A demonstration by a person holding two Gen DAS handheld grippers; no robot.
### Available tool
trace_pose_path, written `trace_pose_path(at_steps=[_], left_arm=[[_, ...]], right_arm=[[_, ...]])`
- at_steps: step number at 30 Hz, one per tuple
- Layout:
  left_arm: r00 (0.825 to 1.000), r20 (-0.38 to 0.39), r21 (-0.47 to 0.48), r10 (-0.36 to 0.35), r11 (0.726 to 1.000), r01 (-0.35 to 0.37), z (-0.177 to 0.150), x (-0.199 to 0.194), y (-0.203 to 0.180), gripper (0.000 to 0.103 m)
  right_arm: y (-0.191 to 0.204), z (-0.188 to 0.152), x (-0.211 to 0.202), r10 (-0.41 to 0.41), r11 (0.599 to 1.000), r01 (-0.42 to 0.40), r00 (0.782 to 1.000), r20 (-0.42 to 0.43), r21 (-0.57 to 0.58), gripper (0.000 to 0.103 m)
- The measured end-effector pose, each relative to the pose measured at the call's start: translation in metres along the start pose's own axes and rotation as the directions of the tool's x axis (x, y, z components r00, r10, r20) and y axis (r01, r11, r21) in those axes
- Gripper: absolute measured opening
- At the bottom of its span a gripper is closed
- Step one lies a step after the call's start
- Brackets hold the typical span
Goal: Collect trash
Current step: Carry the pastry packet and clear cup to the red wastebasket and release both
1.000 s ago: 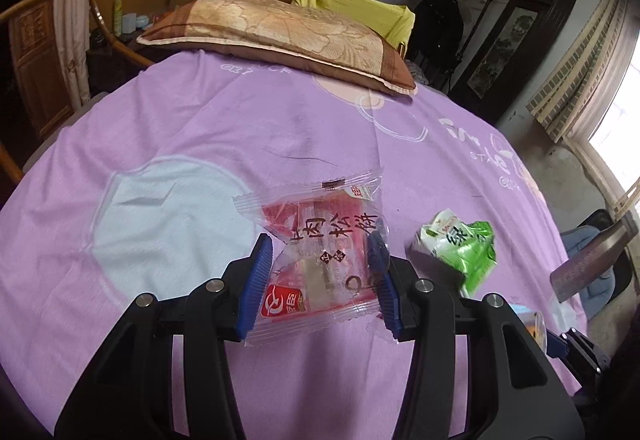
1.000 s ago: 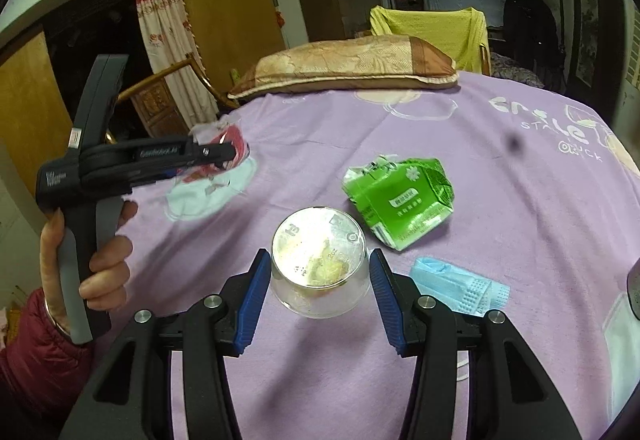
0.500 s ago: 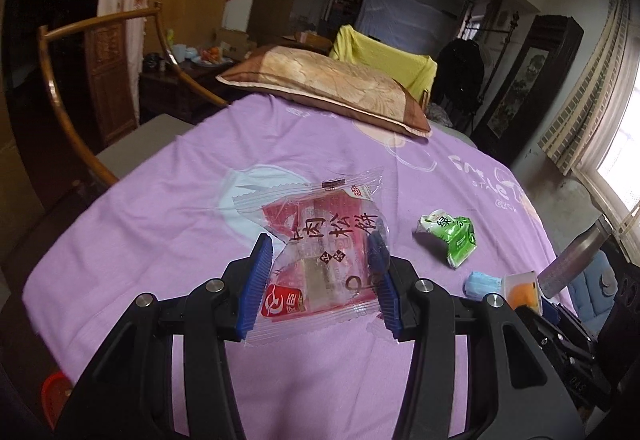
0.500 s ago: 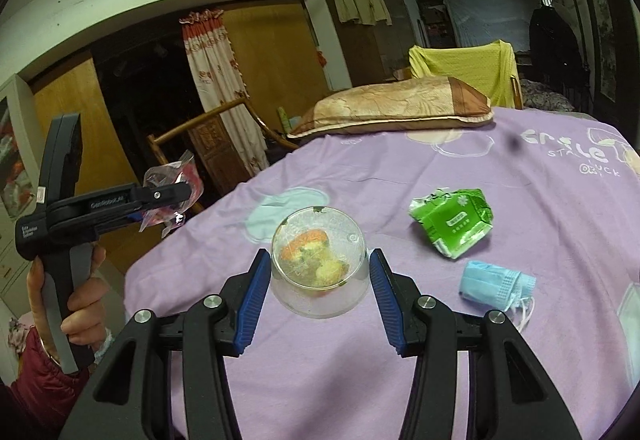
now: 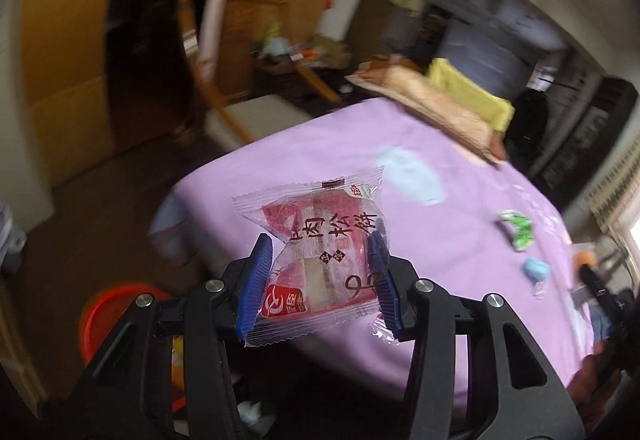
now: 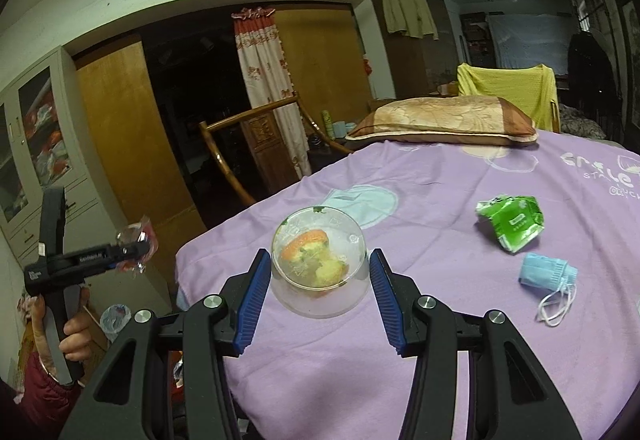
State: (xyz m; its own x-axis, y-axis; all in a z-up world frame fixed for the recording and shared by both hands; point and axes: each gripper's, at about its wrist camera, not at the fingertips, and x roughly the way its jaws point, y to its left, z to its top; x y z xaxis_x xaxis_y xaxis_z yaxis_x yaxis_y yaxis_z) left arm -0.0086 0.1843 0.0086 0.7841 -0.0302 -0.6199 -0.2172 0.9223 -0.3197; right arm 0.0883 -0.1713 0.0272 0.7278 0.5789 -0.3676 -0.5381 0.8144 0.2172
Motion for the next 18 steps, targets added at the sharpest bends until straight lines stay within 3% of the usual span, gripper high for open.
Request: trace_pose_path(at_steps=[3,7,9,11,12,15,18], left_arm=[[0.997,-0.027,-0.042,0.073,0.996,-0.074,-0.014,0.0,0.044,0.049],[0.976,-0.113,-0.106,0.184,0.975,-0.196,-0.038,0.014,0.104,0.051],[0.964,-0.168,-0.152,0.205,0.961,-0.23,-0.048,0.022,0.128,0.062],[0.955,-0.219,-0.219,0.199,0.944,-0.247,-0.055,0.03,0.151,0.079],[0.954,-0.23,-0.244,0.193,0.937,-0.248,-0.057,0.031,0.159,0.081],[0.957,-0.222,-0.3,0.186,0.921,-0.249,-0.056,0.028,0.177,0.084],[0.946,-0.171,-0.304,0.276,0.898,-0.317,-0.047,0.016,0.184,0.088]], right_arm=[[0.015,-0.001,0.009,0.021,1.0,-0.021,0.999,-0.033,-0.01,0.051],[0.036,0.0,0.027,0.034,0.999,-0.036,0.997,-0.071,-0.029,0.051],[0.047,0.0,0.036,0.041,0.998,-0.045,0.995,-0.09,-0.039,0.051],[0.06,0.0,0.048,0.051,0.997,-0.057,0.992,-0.117,-0.05,0.051],[0.065,0.0,0.053,0.056,0.996,-0.063,0.99,-0.13,-0.055,0.051],[0.089,-0.002,0.073,0.069,0.993,-0.085,0.982,-0.174,-0.084,0.051],[0.111,-0.006,0.093,0.09,0.988,-0.116,0.971,-0.221,-0.106,0.051]])
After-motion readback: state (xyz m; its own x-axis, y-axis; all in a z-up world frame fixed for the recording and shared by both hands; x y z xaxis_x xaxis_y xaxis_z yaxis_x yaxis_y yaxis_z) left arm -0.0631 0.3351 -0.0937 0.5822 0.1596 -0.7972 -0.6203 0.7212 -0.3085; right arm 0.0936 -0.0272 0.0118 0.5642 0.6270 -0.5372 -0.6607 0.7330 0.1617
